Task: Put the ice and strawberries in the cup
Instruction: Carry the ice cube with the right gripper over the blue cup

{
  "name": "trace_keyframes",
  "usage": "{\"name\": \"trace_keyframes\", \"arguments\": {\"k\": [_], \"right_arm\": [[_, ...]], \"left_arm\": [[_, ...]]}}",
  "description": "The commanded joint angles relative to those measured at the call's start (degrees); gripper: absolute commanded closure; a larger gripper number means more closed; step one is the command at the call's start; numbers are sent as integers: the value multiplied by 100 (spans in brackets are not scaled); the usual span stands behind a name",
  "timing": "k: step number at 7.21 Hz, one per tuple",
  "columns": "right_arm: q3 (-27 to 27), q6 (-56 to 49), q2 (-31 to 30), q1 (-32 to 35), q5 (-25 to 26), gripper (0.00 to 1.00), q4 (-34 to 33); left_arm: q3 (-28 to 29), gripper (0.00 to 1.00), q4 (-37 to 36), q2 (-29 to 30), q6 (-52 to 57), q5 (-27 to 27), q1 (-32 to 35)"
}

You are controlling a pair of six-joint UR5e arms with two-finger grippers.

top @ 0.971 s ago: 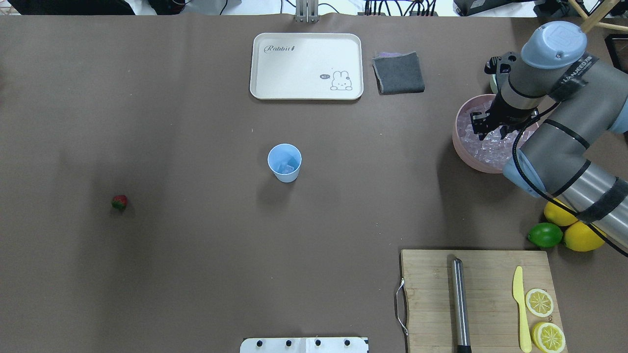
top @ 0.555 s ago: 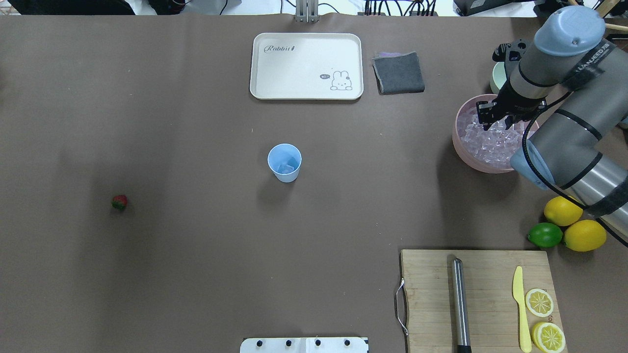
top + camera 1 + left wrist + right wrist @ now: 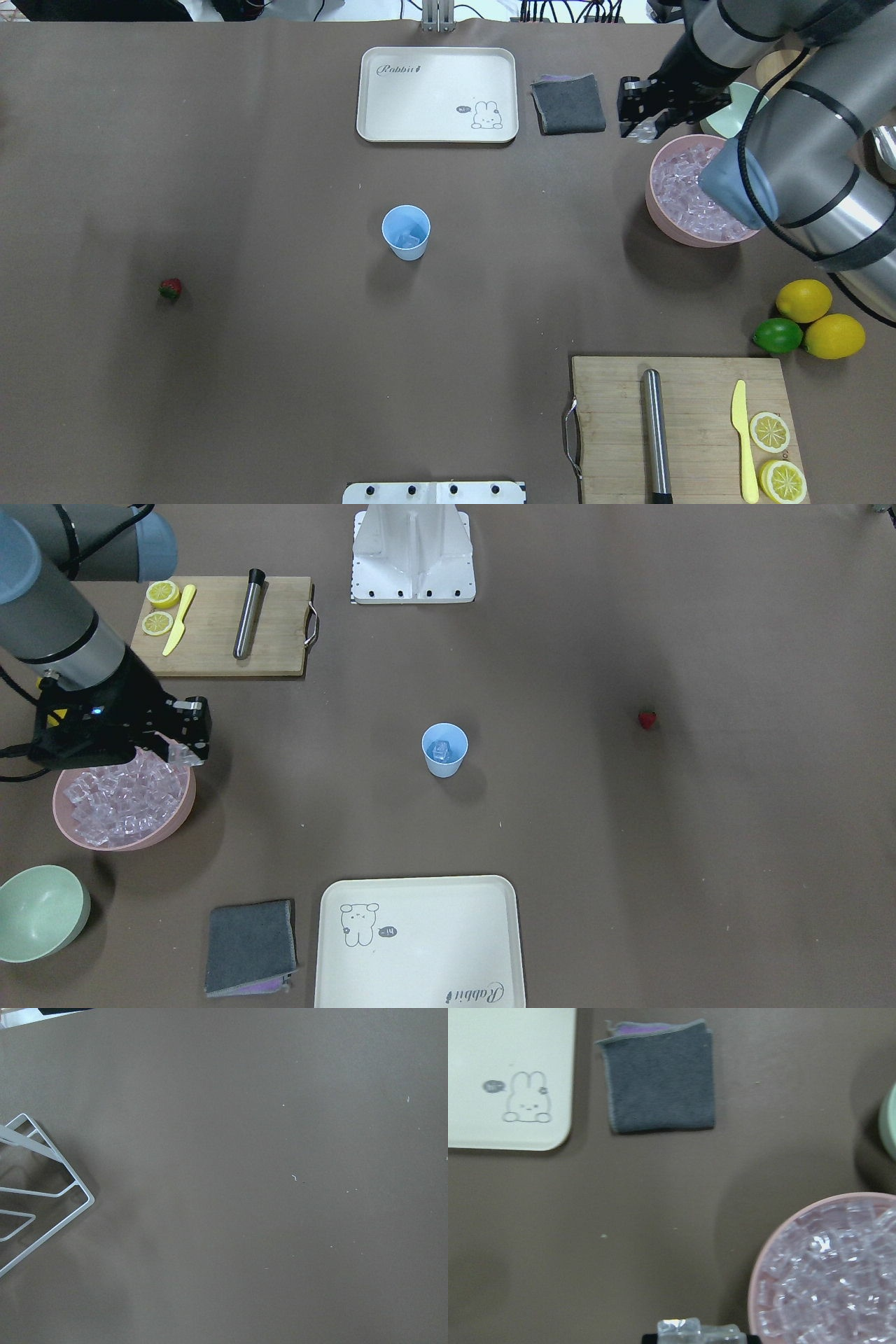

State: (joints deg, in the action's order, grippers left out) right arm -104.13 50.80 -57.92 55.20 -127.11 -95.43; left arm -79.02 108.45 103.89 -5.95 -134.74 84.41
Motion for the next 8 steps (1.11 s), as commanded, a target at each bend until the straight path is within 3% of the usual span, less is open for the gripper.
{"name": "trace_keyframes", "arguments": {"k": [1, 2, 3, 5, 8], "right_arm": [[320, 1959, 394, -944, 271, 100, 1711], [471, 2447, 465, -1445, 910, 100, 2295], [821, 2530, 718, -1798, 1456, 100, 2458], [1621, 2592, 1299, -1995, 1690, 100, 2626], [1948, 2672, 1485, -2144, 1900, 100, 2784]], "left_arm": [[18, 2, 0, -9, -3, 0, 5], [27, 2, 0, -9, -3, 0, 5], [27, 2, 0, -18, -3, 0, 5], [27, 2, 0, -44, -3, 0, 5], [62, 2, -8, -27, -3, 0, -12]]}}
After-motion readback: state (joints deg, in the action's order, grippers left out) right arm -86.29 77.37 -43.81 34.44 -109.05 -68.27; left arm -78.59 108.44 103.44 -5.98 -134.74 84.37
